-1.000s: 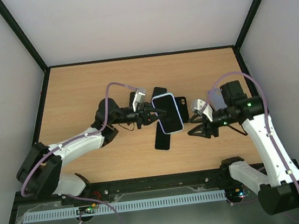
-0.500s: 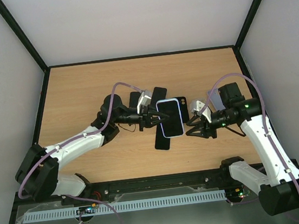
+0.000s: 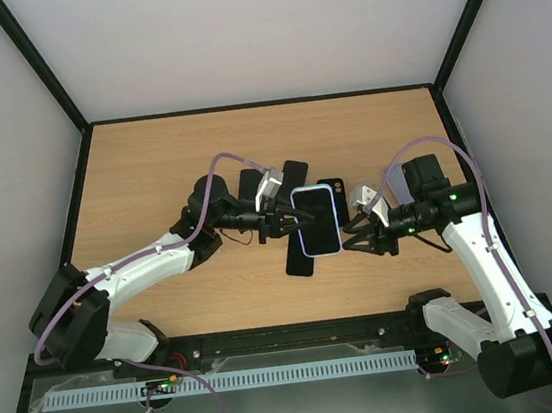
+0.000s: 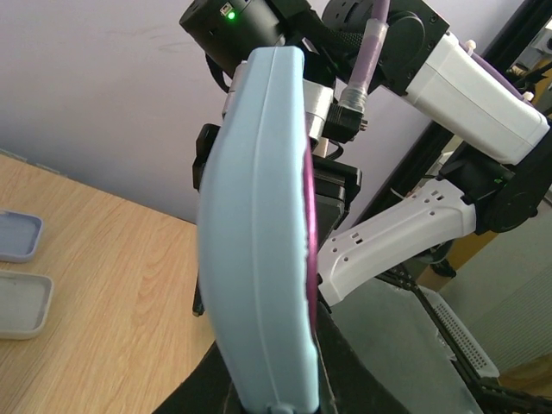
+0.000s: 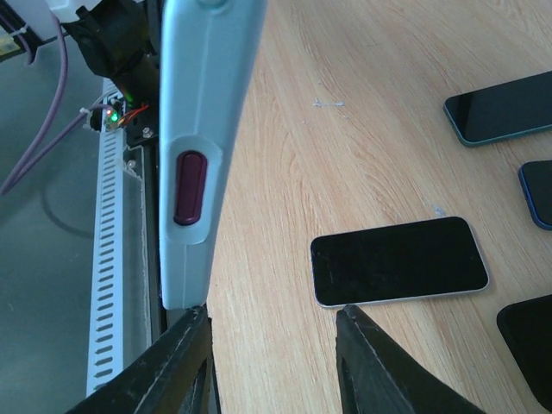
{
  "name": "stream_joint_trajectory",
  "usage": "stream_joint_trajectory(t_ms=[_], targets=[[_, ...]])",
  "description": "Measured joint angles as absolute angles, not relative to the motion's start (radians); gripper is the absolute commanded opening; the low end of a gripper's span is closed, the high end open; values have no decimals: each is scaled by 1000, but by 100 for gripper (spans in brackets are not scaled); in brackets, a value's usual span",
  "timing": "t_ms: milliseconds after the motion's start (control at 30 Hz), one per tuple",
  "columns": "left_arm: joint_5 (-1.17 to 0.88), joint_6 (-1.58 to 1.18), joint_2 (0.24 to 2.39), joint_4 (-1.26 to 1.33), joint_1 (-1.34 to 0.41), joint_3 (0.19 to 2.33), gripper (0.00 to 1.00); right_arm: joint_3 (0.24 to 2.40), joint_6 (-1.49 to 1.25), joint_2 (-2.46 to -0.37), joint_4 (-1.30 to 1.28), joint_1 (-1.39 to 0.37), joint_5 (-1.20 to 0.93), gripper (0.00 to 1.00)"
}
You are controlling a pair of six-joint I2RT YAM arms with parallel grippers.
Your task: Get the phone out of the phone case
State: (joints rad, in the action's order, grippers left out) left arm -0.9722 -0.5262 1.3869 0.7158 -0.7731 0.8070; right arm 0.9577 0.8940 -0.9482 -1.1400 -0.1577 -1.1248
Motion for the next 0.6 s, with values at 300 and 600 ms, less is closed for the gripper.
stream_joint_trajectory(t_ms=[300,600], targets=[[-971,-524,1394,715,-775,831,3,958,985,-952,-1204,-163,-1140,40],[-968,-526,1396,720,-776,835,3,958,997,-951,-1215,-165,-1155,44]])
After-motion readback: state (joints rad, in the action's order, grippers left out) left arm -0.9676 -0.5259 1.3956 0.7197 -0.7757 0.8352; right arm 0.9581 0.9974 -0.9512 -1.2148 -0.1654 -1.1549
